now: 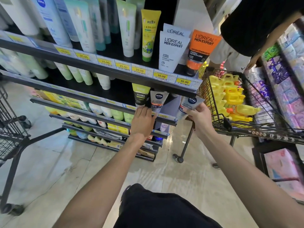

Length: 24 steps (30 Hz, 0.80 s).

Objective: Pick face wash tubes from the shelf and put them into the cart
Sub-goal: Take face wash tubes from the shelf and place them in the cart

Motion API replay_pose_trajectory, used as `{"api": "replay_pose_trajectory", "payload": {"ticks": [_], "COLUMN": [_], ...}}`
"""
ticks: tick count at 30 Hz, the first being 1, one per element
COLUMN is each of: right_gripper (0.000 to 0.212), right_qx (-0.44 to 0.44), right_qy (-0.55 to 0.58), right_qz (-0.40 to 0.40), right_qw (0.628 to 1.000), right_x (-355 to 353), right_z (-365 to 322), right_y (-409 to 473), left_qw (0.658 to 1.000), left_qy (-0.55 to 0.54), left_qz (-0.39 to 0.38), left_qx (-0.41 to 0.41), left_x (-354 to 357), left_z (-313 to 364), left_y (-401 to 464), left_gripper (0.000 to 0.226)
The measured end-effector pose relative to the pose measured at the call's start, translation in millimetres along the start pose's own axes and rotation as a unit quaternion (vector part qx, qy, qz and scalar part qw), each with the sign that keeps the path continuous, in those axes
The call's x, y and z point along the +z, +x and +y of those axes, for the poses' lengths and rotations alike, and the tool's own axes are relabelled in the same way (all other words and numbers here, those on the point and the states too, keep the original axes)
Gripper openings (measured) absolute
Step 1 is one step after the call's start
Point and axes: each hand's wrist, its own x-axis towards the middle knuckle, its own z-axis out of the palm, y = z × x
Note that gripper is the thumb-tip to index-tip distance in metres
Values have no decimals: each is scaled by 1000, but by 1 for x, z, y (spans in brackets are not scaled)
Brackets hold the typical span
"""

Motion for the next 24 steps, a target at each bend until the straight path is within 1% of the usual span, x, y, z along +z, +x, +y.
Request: {"api": "replay_pose_trajectory", "payload": {"ticks": [6, 10, 14, 19, 24], "right_gripper": [37, 36, 48, 57, 51], "right_qx": [-28, -17, -6, 57, 90], "right_qy": [-75, -133, -148, -135, -131], "right_qz": [8, 4, 25, 57, 74], "right_qw": [997, 991, 989, 988, 984], "right_x": [20, 33, 38, 45, 50], "right_z": [9, 22, 29, 34, 35], "right_y": [29, 55, 75, 102, 114], "left_qw": [995, 989, 985, 982, 978], "left_qy": [32, 49, 56, 56, 60], "left_qz": [-80, -126, -156, -175, -199], "left_qx": [44, 52, 48, 40, 23], "left_x": [1, -3, -5, -12, -16], "left_z": [-12, -15, -15, -13, -11], "left_y": [3, 5, 6, 7, 10], "left_gripper": [37, 43, 50, 53, 54]}}
